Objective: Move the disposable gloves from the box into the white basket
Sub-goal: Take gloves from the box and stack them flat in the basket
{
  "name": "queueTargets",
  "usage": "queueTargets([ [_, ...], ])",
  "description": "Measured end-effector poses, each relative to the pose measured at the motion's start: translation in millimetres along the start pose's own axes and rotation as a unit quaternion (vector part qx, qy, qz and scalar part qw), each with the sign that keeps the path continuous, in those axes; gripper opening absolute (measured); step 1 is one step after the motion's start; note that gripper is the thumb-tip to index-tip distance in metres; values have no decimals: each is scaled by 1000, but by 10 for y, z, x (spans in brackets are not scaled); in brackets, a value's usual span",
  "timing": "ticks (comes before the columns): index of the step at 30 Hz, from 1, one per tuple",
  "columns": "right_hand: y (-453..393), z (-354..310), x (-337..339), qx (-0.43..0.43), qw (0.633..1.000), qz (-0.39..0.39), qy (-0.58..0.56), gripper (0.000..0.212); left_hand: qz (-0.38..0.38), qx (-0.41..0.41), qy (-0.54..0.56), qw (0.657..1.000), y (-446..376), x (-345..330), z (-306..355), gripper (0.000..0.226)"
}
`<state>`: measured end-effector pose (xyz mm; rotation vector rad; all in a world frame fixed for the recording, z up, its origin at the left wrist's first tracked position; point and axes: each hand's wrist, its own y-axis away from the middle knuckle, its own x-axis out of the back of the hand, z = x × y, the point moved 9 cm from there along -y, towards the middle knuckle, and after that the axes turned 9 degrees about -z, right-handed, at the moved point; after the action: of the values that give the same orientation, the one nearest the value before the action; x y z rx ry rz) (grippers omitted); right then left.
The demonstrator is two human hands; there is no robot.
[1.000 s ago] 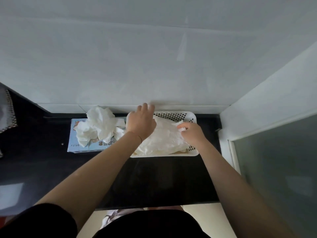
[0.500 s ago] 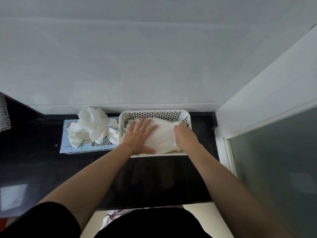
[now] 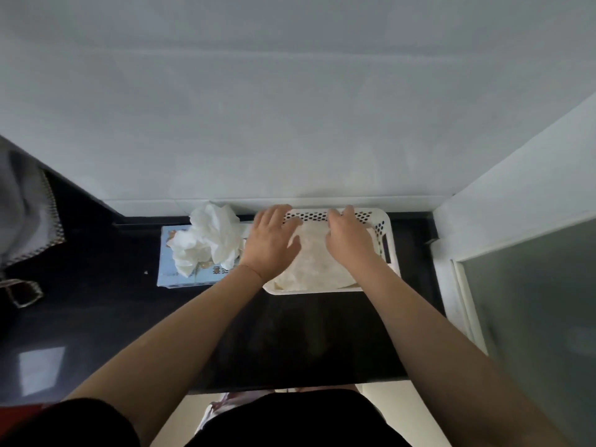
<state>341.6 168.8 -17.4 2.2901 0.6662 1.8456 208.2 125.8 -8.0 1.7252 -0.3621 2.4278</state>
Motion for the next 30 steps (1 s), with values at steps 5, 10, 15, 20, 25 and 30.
queueTargets([
  [5, -78, -1016, -154, 80, 995, -17, -64, 10, -4, 292, -43, 955, 503, 519, -1211, 30],
  [10, -99, -1552, -327, 85, 992, -31, -91, 10, -141, 368, 79, 916, 799, 427, -1797, 15],
  [15, -104, -1759, -224, 76, 986, -10, -147, 13, -70, 316, 151, 934, 838, 719, -1900, 20],
  [20, -35, -1889, 88, 67, 940, 22, -334, 18, 29, 231, 316, 920, 737, 1273, -1750, 8],
  [25, 137, -2210, 293, 149, 891, -51, -427, 27, 27, 244, 538, 807, 680, 1459, -1743, 16],
  [30, 159, -2181, 361, 114, 894, -15, -432, 12, -1, 237, 531, 814, 643, 1479, -1634, 19],
])
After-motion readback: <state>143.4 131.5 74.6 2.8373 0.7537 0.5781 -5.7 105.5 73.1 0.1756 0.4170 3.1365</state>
